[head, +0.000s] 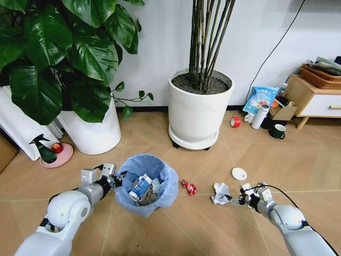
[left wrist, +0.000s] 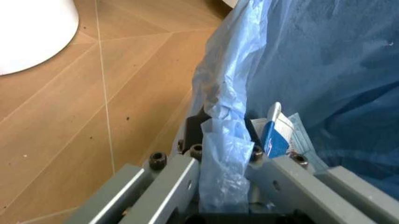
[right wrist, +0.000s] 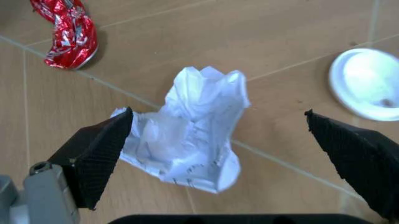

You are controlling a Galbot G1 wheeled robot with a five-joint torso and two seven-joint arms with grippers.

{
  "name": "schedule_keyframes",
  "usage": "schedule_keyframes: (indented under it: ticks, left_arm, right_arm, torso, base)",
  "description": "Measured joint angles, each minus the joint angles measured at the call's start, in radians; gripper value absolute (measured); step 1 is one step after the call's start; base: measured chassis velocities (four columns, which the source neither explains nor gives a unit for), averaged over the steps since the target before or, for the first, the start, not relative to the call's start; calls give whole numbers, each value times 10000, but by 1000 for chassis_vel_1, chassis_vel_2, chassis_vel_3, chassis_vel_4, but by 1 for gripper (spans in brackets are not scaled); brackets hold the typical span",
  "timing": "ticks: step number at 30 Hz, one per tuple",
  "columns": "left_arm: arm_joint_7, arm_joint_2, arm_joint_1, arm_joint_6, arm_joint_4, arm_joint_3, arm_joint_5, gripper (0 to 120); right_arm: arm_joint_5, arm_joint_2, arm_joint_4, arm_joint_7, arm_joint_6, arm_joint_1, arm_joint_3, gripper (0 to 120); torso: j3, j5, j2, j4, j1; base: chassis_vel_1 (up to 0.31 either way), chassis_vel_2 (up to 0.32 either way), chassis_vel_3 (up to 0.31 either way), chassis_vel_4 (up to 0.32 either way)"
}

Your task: Pick up the trash bin and place the garbage on the floor into it.

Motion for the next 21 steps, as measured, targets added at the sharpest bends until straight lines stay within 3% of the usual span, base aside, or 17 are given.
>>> schedule_keyframes:
  ticks: [12, 21]
  left_arm:
    - [-91, 155, 126, 0, -134, -100, -161, 0]
    - [-170, 199, 133, 0, -172, -107, -274, 0]
  right_arm:
    - [-239, 1116, -1837, 755, 149, 911, -192, 98]
    - [-292, 1472, -2259, 1258, 301, 1033, -179, 65]
  torso:
    - [1, 2, 0, 0, 0]
    - [0, 0, 0, -2, 0]
  base:
    - [0, 0, 0, 0]
    - [0, 0, 0, 0]
